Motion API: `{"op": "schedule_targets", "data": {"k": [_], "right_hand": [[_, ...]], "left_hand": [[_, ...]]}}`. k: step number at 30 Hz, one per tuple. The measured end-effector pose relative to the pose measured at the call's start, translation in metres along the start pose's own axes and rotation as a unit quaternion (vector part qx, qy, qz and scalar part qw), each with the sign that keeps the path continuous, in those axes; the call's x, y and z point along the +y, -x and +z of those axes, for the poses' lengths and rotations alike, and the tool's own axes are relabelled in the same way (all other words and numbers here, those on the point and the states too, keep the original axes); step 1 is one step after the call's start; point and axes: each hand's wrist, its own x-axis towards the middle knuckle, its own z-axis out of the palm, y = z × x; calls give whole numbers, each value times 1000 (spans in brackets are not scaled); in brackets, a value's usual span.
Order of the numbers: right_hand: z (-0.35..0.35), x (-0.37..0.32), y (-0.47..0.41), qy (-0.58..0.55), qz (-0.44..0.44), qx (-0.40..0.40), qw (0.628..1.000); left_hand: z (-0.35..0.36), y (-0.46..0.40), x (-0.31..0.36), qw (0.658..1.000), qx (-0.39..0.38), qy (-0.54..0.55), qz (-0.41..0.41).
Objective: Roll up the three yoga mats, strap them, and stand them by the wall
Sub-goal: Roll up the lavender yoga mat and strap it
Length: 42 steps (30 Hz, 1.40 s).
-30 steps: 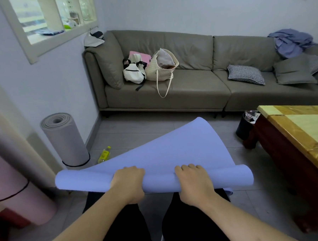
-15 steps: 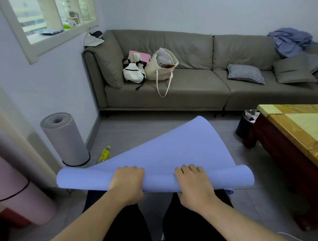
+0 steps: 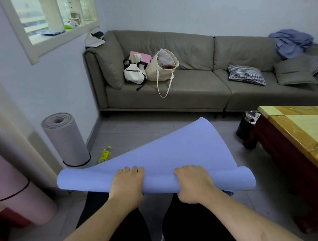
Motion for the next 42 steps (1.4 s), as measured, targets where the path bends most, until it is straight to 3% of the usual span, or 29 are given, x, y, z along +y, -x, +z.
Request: {"op": "schedule_targets", "data": {"k": [4,9,17,23,28,32,34,37,39,42], "right_hand": [[13,-3,10,26,-20,80,996],[28,-5,16,61,-28,78,995],[-7,-4,1,32,-17,4,999],[-16,-4,-1,17,-3,-55,998],[5,-3,11,17,-35,60,997],[24,-1,15,55,-25,79,995],[24,-3,12,52,-11,73,996],[22,-5,9,53,13,68,996],[25,-8,10,53,19,68,996],[28,-12,13,44,22,65,997]], "left_hand": [[-15,-8,-5,998,-59,24,15],[-19,-10,-8,993,-109,36,18],[8,3,-3,999,26,4,21],[-12,-3,0,999,-33,8,-1],[-23,-10,-7,992,-126,29,10],[-25,-16,-4,985,-166,34,16],[-20,-14,-2,991,-130,38,13],[-4,2,1,999,16,36,23],[8,12,1,997,48,1,54],[22,15,4,998,62,-3,34]]}}
